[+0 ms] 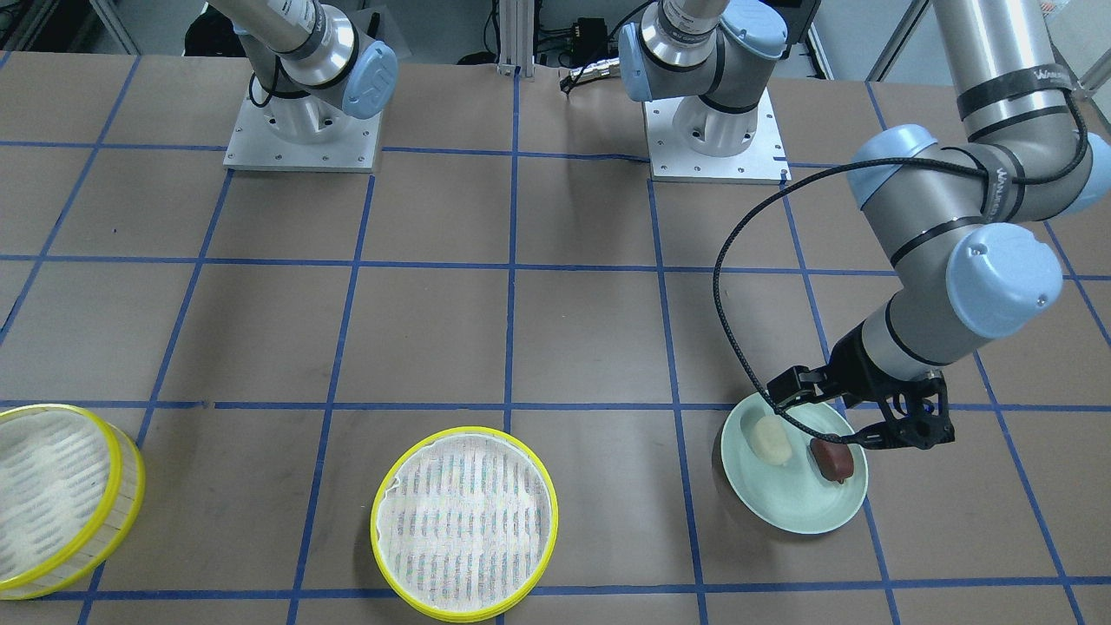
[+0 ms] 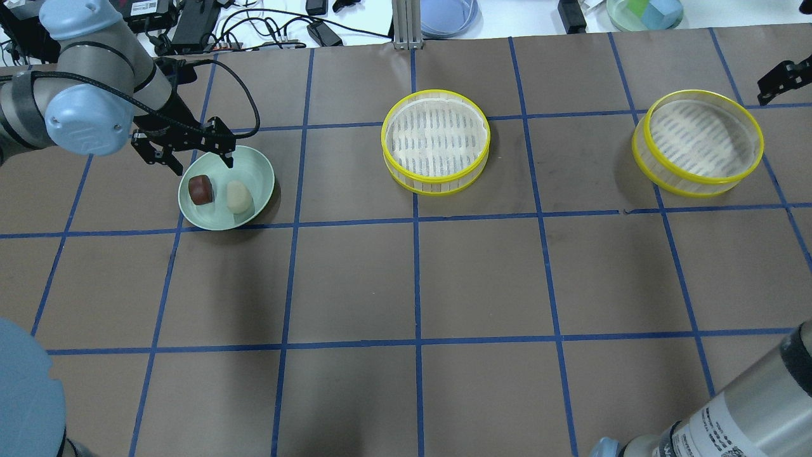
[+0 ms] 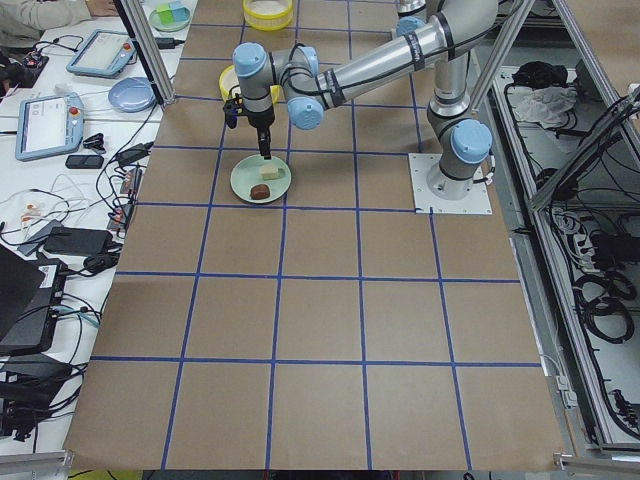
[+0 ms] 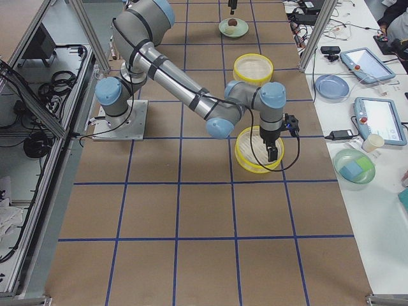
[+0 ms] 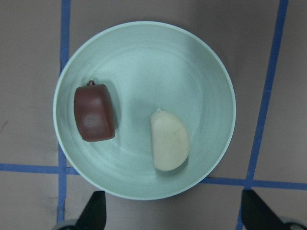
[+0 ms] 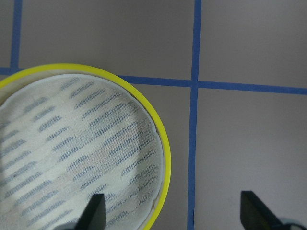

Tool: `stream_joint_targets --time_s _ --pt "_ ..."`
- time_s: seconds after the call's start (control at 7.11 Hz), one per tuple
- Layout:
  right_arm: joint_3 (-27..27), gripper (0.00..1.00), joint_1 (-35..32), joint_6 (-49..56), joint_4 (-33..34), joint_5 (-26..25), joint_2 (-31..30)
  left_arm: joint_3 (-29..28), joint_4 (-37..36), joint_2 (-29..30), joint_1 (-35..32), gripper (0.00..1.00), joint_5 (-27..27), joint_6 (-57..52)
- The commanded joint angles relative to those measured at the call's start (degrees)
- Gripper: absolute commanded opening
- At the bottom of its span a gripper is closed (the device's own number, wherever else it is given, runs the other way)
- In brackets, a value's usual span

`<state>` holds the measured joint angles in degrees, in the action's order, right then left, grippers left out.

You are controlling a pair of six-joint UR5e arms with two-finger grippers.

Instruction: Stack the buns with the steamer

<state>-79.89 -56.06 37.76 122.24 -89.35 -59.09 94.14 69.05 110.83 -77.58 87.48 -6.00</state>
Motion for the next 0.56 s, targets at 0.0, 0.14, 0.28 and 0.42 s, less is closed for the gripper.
stream_joint_targets --time_s 0.0,0.14,0.28,0.42 --pt "0.09 0.88 0.43 1.43 0.63 -0.20 4.06 0.34 -2.94 6.30 0.06 1.00 -2.05 0.20" --pt "-0.08 0.88 0.43 2.40 0.72 -0.21 5.47 0.61 -5.05 8.68 0.06 1.00 -1.79 -0.06" --pt "-0.09 0.88 0.43 2.41 0.81 -0.38 6.52 0.61 -6.11 10.19 0.06 1.00 -1.61 -0.24" --pt "-0.26 0.85 0.43 2.75 0.81 -0.90 6.79 0.61 -6.21 11.07 0.06 0.84 -1.79 -0.24"
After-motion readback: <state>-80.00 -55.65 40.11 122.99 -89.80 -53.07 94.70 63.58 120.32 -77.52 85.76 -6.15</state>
